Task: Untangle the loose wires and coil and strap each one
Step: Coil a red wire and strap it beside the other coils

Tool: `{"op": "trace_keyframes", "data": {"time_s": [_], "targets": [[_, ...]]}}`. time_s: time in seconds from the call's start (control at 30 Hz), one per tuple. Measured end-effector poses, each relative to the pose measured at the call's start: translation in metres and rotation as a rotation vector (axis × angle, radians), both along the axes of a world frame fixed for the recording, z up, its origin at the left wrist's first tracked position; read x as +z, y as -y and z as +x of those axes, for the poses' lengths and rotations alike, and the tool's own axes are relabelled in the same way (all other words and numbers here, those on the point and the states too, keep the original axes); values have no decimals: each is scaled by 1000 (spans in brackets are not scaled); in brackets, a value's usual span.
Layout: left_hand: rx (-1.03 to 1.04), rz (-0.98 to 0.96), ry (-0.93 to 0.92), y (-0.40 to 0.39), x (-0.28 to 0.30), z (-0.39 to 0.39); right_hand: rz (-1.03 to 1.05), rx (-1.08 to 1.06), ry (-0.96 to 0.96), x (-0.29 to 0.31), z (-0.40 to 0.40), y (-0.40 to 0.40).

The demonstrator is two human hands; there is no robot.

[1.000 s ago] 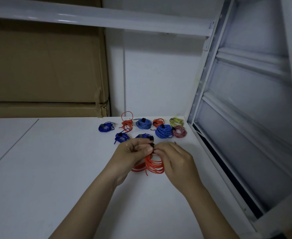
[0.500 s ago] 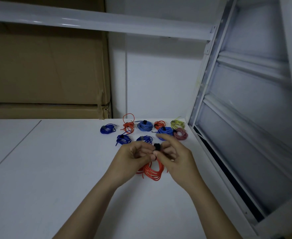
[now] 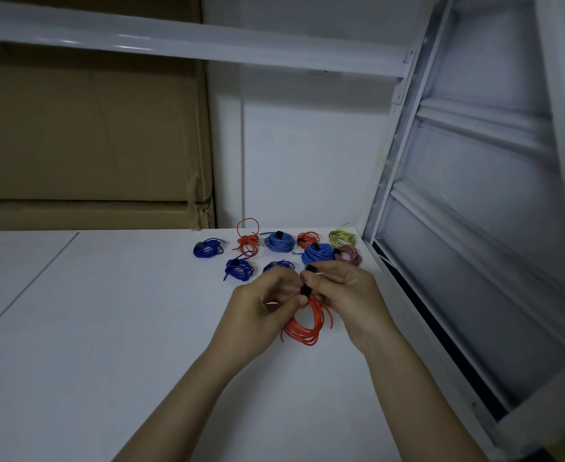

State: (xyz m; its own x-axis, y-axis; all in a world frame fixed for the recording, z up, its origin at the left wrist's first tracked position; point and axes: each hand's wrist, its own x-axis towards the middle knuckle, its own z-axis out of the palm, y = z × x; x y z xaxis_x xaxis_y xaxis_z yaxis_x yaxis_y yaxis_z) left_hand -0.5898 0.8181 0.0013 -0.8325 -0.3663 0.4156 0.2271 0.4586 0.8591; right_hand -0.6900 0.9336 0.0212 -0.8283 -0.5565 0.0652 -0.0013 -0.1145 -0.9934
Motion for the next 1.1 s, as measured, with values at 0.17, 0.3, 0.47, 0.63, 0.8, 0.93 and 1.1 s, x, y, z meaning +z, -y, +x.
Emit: {"op": "trace_keyframes", "data": {"time_s": [0.17, 0.3, 0.47, 0.63, 0.8, 0.93, 1.1], "targets": [[111, -381, -170, -1, -6, 0, 39, -22, 30, 1, -2, 5], [126, -383, -120, 1, -5, -2, 7, -55, 83, -1, -3, 8], [62, -288, 66, 4, -7, -3, -10, -95, 104, -5, -2, 8], [47, -151, 146, 5, -7, -3, 62, -130, -120, -8, 1, 13], [104, 206, 147, 5, -2, -6, 18, -128, -383, -14, 11, 14], [118, 312, 130, 7, 5, -6, 8, -85, -531, -14, 16, 6], [53, 387, 135, 3, 12, -5, 1, 17, -594, -16, 16, -8]]}}
